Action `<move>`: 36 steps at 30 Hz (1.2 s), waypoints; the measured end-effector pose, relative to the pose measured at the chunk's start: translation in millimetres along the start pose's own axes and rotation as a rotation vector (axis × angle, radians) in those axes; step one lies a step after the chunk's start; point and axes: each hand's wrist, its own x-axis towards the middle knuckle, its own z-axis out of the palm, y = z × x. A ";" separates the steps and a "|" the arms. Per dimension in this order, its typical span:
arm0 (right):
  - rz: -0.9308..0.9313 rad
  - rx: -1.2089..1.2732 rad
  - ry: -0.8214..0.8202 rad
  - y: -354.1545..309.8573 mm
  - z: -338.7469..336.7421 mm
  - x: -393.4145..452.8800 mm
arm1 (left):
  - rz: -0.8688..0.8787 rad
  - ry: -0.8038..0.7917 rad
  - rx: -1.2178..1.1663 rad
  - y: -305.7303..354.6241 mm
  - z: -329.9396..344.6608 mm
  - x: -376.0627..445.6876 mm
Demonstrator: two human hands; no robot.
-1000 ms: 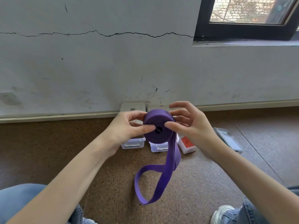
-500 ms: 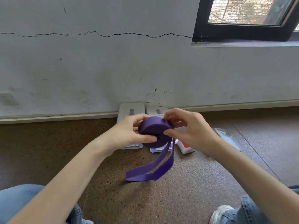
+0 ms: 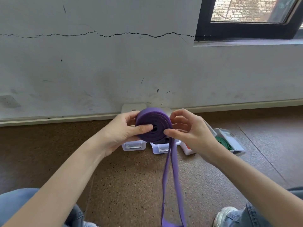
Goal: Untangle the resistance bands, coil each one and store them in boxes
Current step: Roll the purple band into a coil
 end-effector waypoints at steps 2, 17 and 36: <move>-0.086 -0.237 -0.064 0.8 -3.3 -0.6 | 0.002 -0.038 0.299 3.0 -2.0 0.0; 0.035 0.320 0.003 -2.4 -9.0 2.8 | 0.038 -0.109 -0.142 10.3 -12.4 -6.6; -0.075 -0.060 -0.065 6.9 -8.3 -0.6 | -0.049 -0.099 0.054 -12.5 8.5 -5.0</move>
